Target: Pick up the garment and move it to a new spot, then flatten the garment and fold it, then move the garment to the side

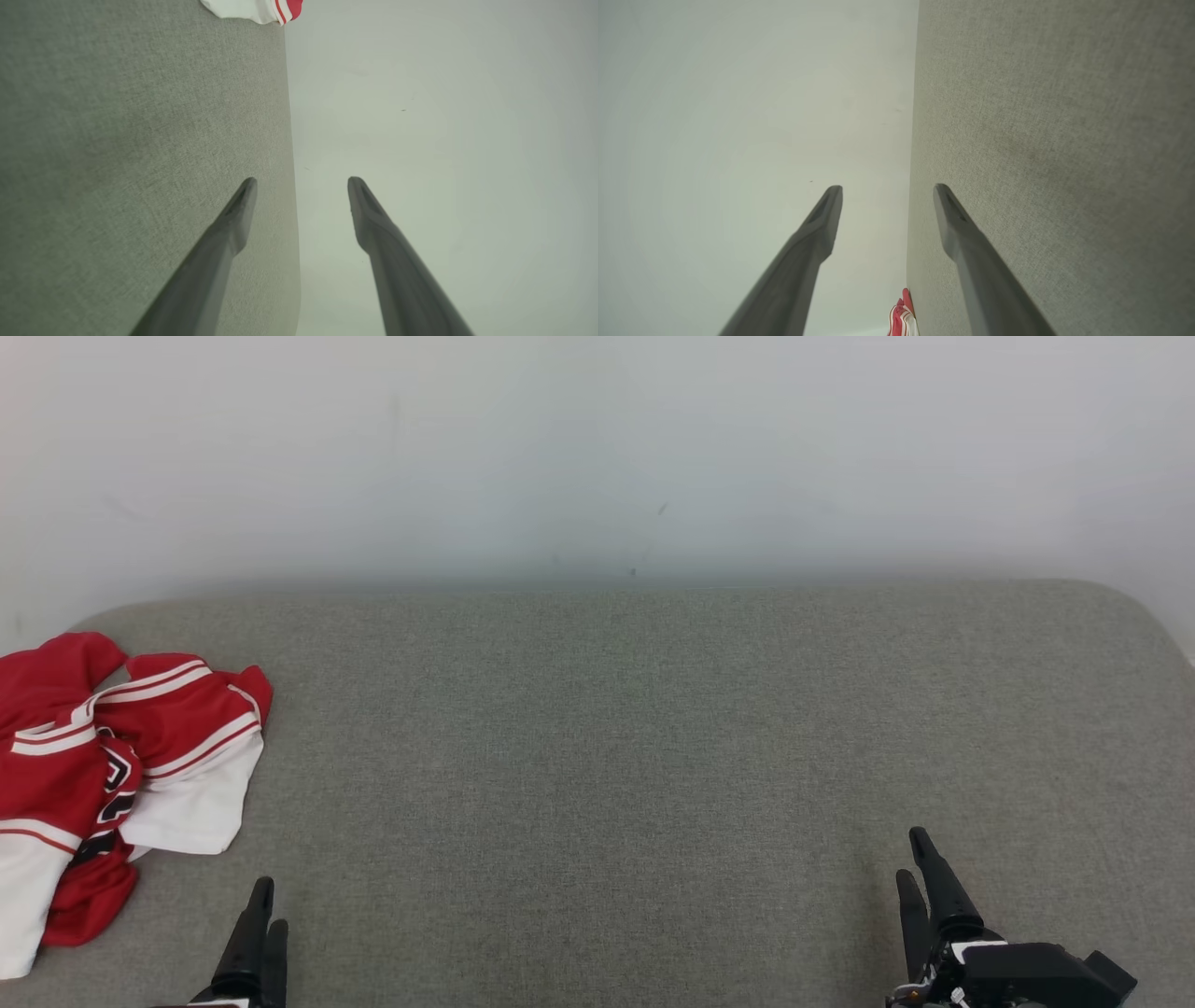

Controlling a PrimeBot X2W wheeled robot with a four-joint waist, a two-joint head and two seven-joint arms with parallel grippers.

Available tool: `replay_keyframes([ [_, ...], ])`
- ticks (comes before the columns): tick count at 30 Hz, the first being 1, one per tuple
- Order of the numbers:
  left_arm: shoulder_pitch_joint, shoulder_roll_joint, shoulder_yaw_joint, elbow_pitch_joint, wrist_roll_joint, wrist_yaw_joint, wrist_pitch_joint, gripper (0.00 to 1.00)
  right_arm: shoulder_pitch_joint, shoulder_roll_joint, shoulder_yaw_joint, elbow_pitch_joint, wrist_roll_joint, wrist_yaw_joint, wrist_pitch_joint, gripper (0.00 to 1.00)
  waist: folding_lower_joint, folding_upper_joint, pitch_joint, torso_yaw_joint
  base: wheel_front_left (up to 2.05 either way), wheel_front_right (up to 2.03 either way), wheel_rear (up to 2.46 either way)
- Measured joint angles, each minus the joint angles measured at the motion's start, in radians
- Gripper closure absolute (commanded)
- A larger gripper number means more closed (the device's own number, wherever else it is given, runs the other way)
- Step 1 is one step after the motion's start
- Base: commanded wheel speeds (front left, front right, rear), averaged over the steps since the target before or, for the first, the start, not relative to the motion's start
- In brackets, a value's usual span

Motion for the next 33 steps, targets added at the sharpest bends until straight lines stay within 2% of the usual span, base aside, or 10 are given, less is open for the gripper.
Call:
replay_keyframes([
  [5, 0.004, 0.000, -0.010, -0.005, 0.050, 0.007, -0.025, 0.00, 0.002, 0.000, 0.004, 0.002, -0.049, 0.000, -0.014, 0.00, 0.0000, 0.0000, -0.005, 0.000, 0.00, 0.00, 0.00],
  [13, 0.024, 0.001, -0.032, -0.030, 0.191, 0.039, -0.068, 0.00, 0.011, 0.000, 0.003, 0.009, -0.186, 0.000, -0.041, 0.00, 0.0000, -0.0001, -0.013, -0.002, 0.00, 0.00, 0.00],
  [23, 0.045, 0.002, -0.070, -0.051, 0.372, 0.088, -0.116, 0.00, 0.021, 0.000, 0.009, 0.005, -0.422, 0.000, -0.071, 0.00, 0.0000, -0.0001, -0.023, -0.004, 0.00, 0.00, 0.00],
  [33, 0.061, 0.003, -0.107, -0.056, 0.550, 0.106, -0.159, 0.00, 0.037, 0.000, 0.005, 0.005, -0.619, 0.000, -0.096, 0.00, 0.0000, 0.0000, -0.033, -0.004, 0.00, 0.00, 0.00],
])
